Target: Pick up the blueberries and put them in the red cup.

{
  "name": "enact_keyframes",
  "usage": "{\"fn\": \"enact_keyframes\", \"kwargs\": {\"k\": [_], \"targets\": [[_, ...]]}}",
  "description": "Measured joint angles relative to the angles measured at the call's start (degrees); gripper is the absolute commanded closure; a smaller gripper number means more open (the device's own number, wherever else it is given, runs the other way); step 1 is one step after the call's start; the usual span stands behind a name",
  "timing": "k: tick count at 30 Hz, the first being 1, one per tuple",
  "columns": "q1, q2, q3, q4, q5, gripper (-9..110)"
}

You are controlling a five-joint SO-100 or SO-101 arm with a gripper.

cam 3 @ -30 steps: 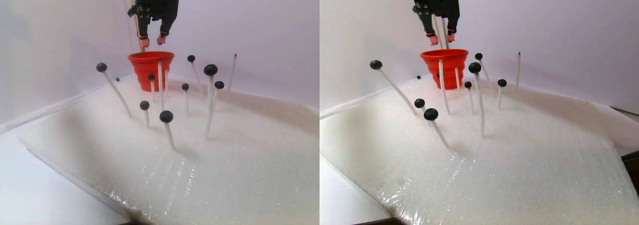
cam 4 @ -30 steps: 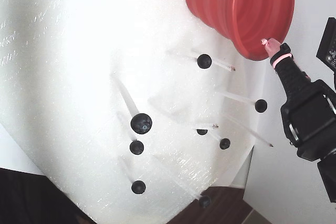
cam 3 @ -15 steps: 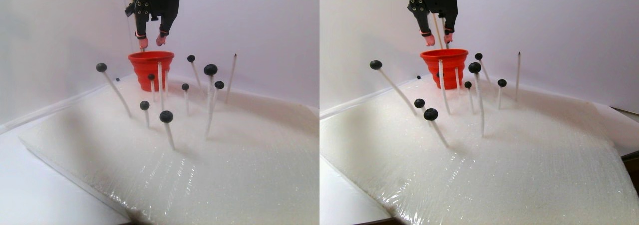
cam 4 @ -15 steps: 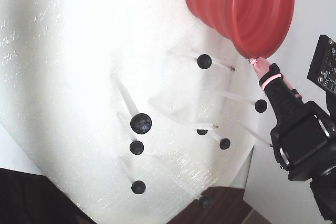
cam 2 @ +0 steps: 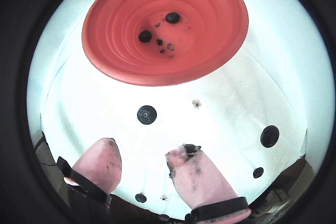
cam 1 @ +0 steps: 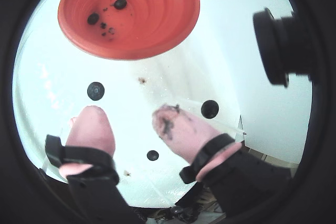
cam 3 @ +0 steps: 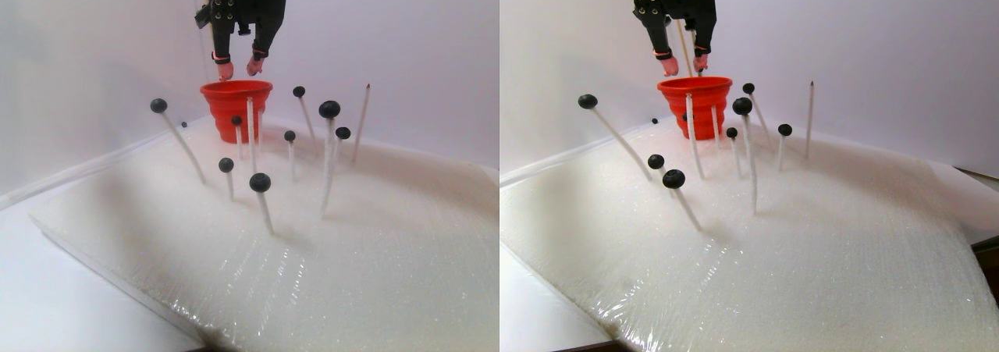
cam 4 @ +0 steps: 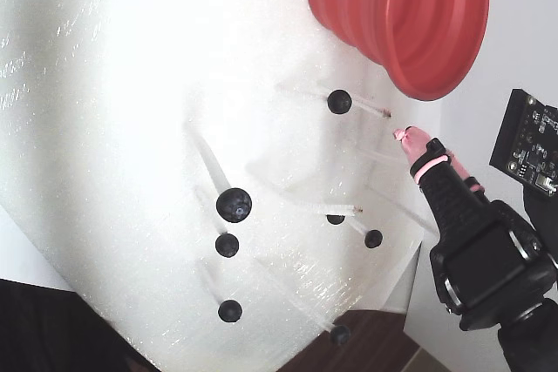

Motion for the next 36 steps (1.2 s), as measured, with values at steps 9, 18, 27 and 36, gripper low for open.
{"fn": "enact_keyframes", "kwargs": {"k": [9,18,27,36], "targets": [[0.0,0.4,3.0,0.0,0.0,84],[1.0,0.4,6.2,-2.8,-0.7,84],[1.0,-0.3,6.2,-7.3,-0.9,84],[1.0,-4.5,6.2,-10.9,-0.9,84]]}}
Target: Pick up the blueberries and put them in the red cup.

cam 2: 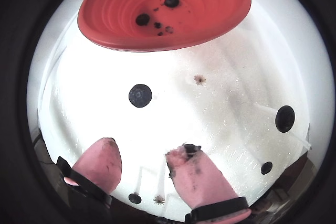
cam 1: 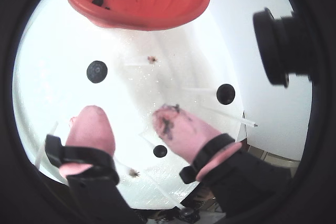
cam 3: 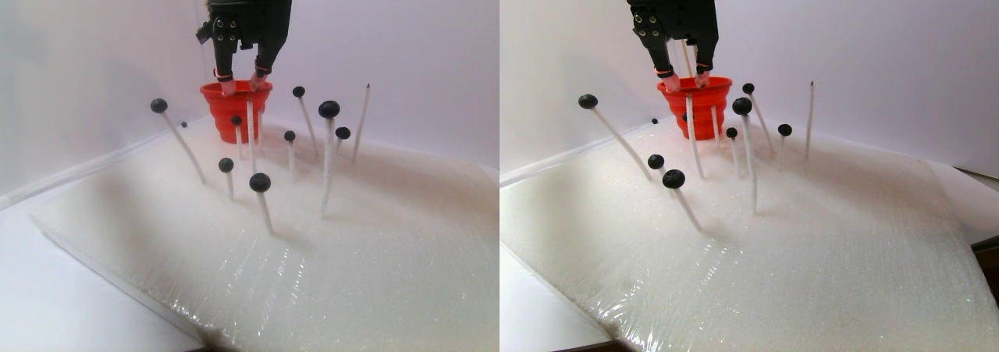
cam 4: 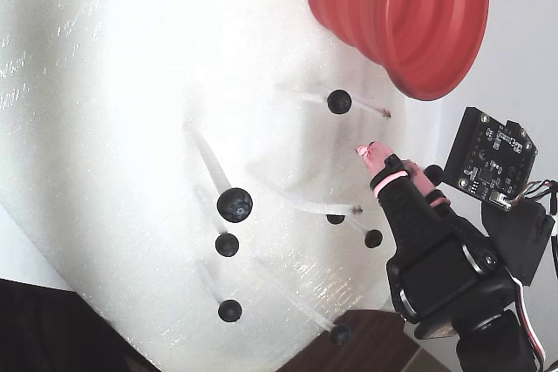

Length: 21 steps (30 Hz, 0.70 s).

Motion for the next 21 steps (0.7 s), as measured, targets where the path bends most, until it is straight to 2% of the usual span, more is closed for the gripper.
{"fn": "enact_keyframes", "kwargs": {"k": [21], "targets": [[0.0,-8.4,0.0,-8.6,0.9,83]]}}
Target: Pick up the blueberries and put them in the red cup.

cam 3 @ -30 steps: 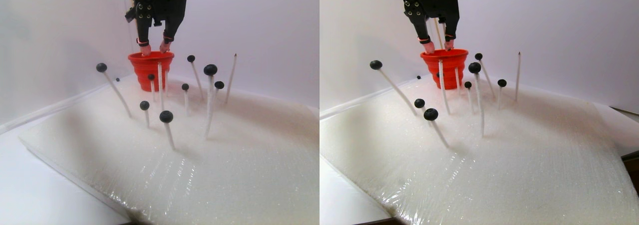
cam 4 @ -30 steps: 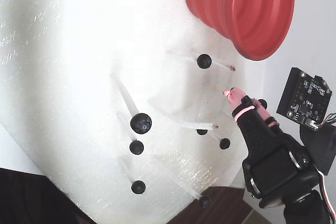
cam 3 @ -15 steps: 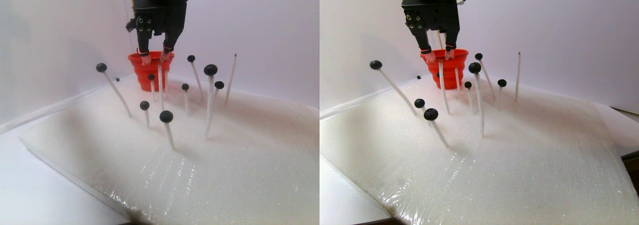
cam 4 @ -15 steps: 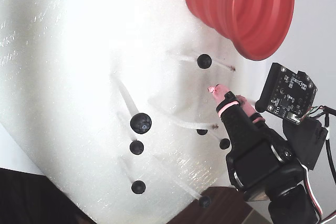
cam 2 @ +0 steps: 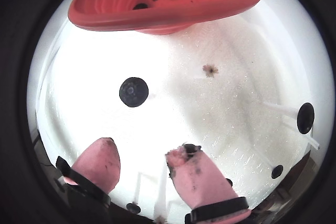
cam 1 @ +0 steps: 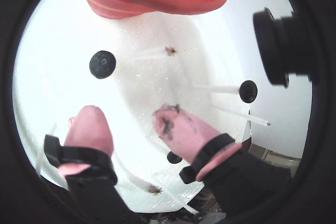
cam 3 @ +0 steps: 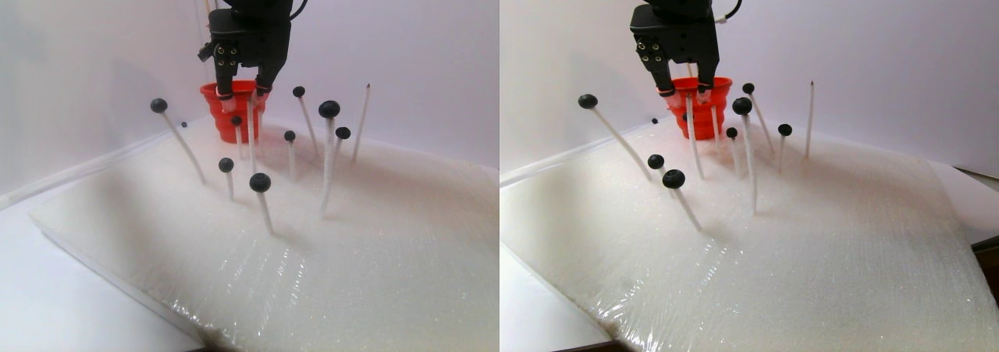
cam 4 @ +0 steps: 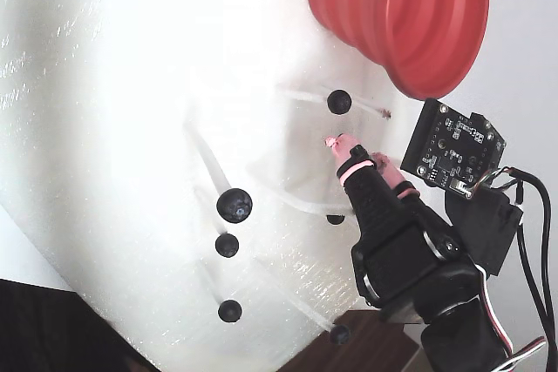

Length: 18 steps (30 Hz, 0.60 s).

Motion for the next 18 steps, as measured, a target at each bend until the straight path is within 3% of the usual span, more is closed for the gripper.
{"fn": "enact_keyframes", "kwargs": {"k": [18], "targets": [[0.0,-7.4,-2.5,-7.4,0.8,83]]}}
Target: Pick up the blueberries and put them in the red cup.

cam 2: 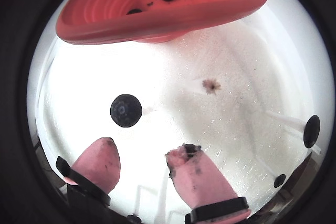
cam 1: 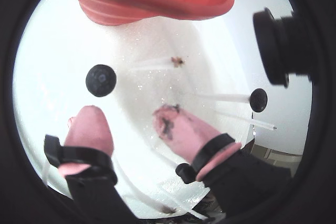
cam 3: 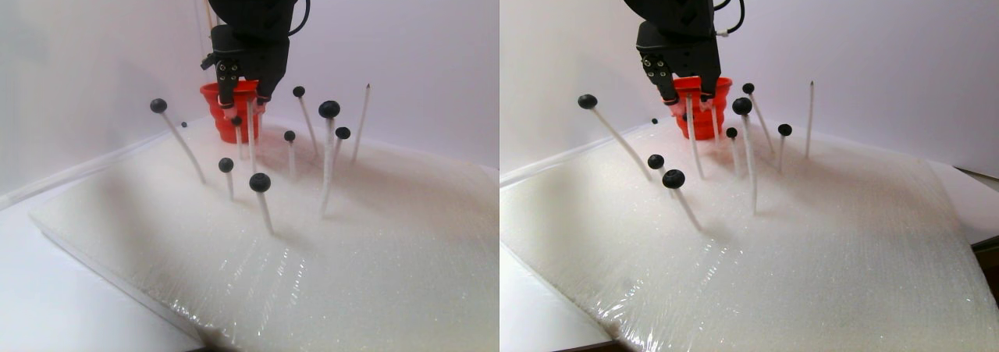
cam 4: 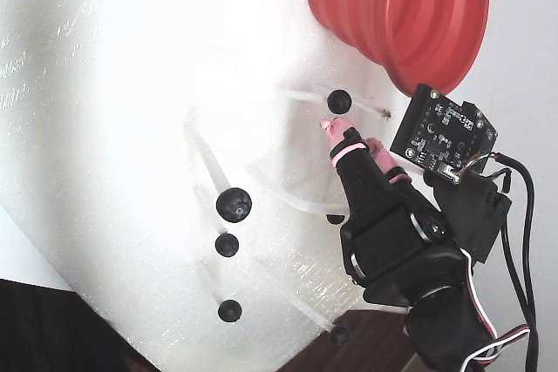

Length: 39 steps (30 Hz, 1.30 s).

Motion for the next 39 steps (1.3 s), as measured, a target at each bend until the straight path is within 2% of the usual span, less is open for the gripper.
{"fn": "enact_keyframes", "kwargs": {"k": [39], "targets": [[-1.1,-8.8,-5.4,-6.9,2.2,82]]}}
